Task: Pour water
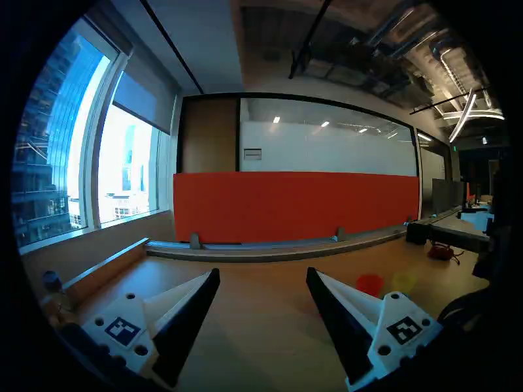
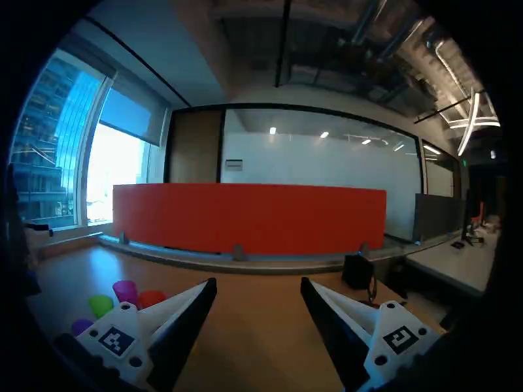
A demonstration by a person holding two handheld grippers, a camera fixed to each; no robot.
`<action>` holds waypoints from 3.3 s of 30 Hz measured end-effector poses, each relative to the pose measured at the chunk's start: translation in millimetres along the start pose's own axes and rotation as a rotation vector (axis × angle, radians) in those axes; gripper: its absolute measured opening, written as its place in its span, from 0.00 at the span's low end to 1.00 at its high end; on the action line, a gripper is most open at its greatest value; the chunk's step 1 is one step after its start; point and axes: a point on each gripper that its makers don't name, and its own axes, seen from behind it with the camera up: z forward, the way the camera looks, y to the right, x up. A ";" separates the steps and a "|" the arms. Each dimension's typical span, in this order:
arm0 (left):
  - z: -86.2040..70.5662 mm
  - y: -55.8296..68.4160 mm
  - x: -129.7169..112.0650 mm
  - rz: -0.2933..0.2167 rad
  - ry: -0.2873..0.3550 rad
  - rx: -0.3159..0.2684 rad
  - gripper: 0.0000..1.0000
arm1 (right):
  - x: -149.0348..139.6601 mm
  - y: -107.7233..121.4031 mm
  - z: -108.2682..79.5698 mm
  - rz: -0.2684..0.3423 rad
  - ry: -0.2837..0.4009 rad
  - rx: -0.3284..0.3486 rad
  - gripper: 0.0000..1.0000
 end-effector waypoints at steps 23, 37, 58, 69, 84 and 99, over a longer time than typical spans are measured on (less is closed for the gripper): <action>23.3 7.6 83.2 0.039 -0.002 -0.066 0.99 | 83.4 -22.6 25.5 0.001 -0.006 0.084 0.99; 24.5 40.8 89.0 0.027 -0.017 -0.220 0.99 | 94.4 -54.2 16.9 0.012 -0.004 0.250 0.99; 20.1 98.4 76.3 0.064 -0.020 -0.481 0.98 | 86.8 -118.9 -2.5 0.038 -0.032 0.580 0.99; 27.4 105.5 50.2 0.062 -0.086 -0.530 0.98 | 75.8 -134.8 -1.2 -0.010 -0.062 0.631 0.99; 29.6 119.2 -1.8 0.100 -0.189 -0.604 0.99 | 27.1 -156.3 -2.8 -0.080 -0.166 0.719 0.99; 33.6 131.6 -54.8 0.132 -0.291 -0.660 0.99 | -27.7 -168.6 -4.6 -0.136 -0.270 0.793 0.99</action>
